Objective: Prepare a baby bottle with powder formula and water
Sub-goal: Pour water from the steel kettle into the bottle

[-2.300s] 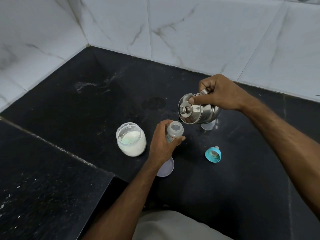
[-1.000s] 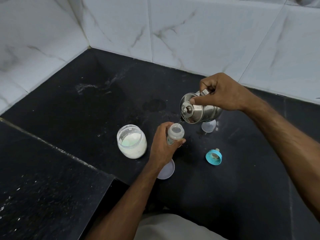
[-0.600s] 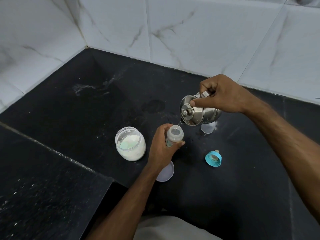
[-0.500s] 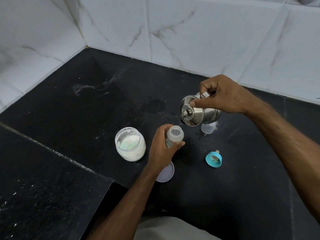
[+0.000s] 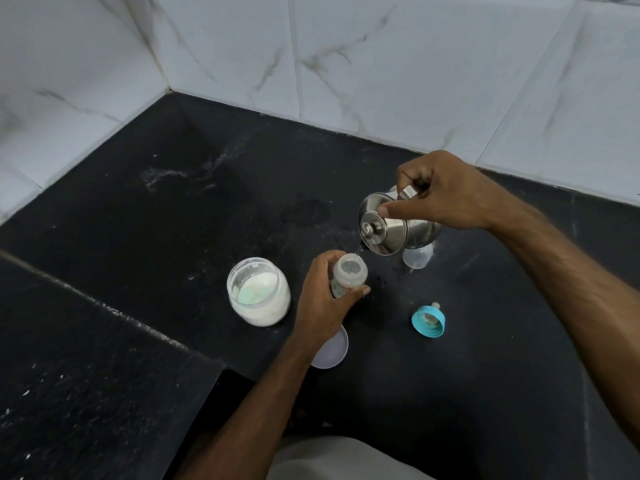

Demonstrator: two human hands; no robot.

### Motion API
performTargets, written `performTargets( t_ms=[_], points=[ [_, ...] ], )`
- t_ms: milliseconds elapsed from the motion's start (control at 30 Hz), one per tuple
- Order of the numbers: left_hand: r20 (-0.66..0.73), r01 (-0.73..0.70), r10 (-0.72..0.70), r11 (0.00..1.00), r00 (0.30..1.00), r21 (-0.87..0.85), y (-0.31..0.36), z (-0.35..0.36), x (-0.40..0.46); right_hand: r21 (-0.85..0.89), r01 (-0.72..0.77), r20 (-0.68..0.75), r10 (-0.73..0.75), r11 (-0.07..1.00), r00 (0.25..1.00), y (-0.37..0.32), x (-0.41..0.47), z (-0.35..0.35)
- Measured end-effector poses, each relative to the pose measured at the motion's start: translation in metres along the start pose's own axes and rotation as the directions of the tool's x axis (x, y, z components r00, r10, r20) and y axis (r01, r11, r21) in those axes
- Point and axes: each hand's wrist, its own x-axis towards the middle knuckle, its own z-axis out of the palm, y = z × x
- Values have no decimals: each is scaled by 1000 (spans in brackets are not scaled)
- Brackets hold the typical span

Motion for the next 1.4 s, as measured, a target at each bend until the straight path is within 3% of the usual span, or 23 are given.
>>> performTargets(
  t_ms=[967, 1400],
  points=[
    [3, -11, 11, 1000, 1000, 2, -2, -1, 0, -28, 19, 29, -18, 999, 999, -9, 0, 3],
    [29, 53, -53, 999, 998, 7, 1, 1, 2, -44, 38, 38, -36, 998, 999, -10, 2, 3]
  ],
)
